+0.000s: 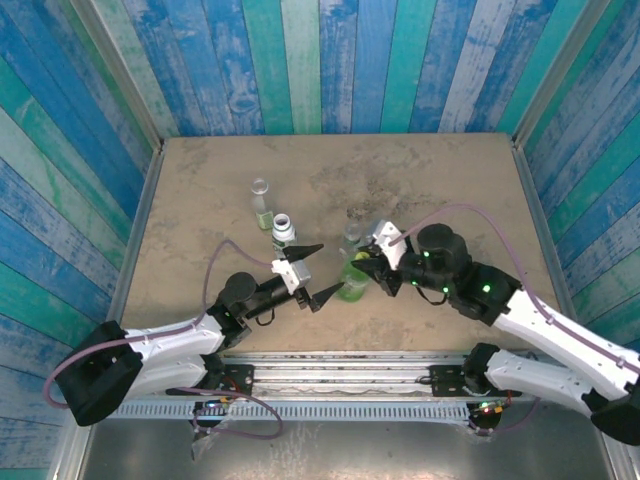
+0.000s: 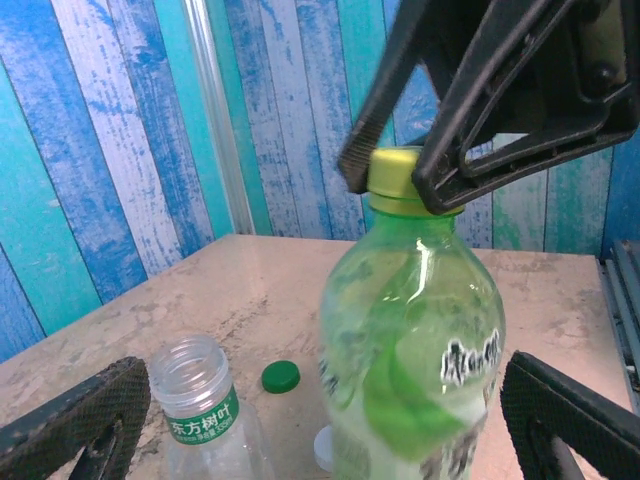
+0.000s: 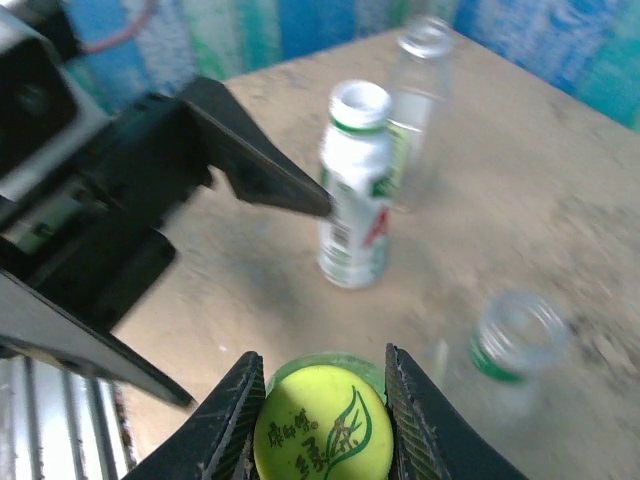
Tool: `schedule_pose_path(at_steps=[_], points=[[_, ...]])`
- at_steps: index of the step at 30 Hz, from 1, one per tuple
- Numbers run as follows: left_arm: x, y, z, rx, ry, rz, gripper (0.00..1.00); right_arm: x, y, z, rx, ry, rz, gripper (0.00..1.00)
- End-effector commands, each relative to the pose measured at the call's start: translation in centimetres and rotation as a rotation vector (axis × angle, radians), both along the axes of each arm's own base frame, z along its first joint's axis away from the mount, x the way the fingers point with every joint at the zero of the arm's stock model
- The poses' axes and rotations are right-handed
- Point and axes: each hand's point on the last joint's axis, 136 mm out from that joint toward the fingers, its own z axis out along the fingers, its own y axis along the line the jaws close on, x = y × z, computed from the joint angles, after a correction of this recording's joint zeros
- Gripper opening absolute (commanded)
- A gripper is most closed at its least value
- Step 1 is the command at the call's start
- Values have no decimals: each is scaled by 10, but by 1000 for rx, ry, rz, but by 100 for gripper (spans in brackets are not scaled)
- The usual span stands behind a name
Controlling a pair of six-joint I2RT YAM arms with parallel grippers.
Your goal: Screw on the bottle caps
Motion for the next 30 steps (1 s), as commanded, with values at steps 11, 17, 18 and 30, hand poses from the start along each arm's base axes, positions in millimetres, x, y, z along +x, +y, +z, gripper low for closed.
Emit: schedule_pose_path(at_steps=[11, 17, 18, 30], points=[[31, 11, 8, -98, 67, 161, 94, 126, -88, 30, -36, 39, -531, 14], [38, 9, 3, -91, 90, 179, 94, 206, -81, 36, -17, 51, -554, 14], [38, 9, 3, -89, 90, 179, 94, 218, -77, 33, -25, 50, -545, 14], [41, 4, 1, -68, 97, 176, 94, 318, -45, -20, -101, 156, -517, 15]])
